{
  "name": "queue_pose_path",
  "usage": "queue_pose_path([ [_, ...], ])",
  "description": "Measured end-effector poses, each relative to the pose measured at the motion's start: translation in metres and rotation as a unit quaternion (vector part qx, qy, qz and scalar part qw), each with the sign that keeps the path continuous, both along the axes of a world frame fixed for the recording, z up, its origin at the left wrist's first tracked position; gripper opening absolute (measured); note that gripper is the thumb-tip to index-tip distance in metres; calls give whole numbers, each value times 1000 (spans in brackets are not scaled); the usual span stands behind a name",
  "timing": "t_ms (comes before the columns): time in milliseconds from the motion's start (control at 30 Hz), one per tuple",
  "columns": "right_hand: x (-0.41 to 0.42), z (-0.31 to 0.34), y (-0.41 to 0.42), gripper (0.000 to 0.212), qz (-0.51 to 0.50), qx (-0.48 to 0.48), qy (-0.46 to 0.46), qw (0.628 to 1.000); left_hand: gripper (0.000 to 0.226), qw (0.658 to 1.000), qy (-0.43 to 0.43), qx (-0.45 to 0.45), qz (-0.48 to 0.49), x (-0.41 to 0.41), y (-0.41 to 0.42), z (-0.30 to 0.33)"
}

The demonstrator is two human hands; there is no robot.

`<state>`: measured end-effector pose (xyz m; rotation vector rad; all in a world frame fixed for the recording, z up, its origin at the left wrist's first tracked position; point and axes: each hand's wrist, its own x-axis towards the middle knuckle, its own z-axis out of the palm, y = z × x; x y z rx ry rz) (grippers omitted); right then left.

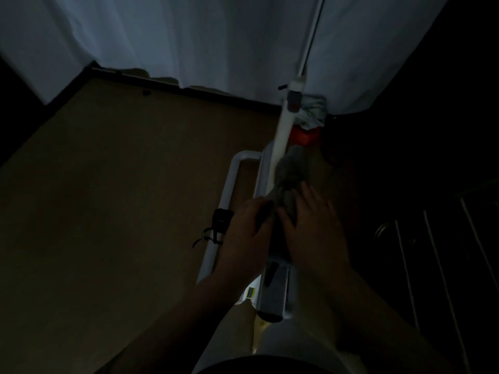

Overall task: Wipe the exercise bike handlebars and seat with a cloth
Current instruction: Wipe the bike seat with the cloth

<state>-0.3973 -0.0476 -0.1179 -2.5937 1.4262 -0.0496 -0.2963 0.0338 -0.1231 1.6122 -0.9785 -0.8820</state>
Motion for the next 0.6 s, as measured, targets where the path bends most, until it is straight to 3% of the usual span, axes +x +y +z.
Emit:
queue_pose_path([
  [100, -10, -5, 19, 65, -29, -16, -18, 999, 31, 995, -87, 15, -43, 6, -1, -7],
  [200, 3, 1, -2, 61, -85, 32, -38, 995, 49, 985, -155, 30, -73, 9, -4, -15],
  [333, 7, -6, 15, 82, -80, -17, -14, 997, 54, 984, -140, 31, -104, 15, -2, -12],
  [433, -2, -4, 21, 67, -115, -18, -71, 991, 49, 981, -143, 18, -133, 24, -9, -14],
  [533, 9, 1, -12, 53, -208, 90, -124, 966, 47, 971, -182, -7, -155, 24, -25, -17],
  [600, 10, 2, -8, 49, -227, 49, -88, 969, 52, 967, -204, -19, -149, 19, -34, -15],
])
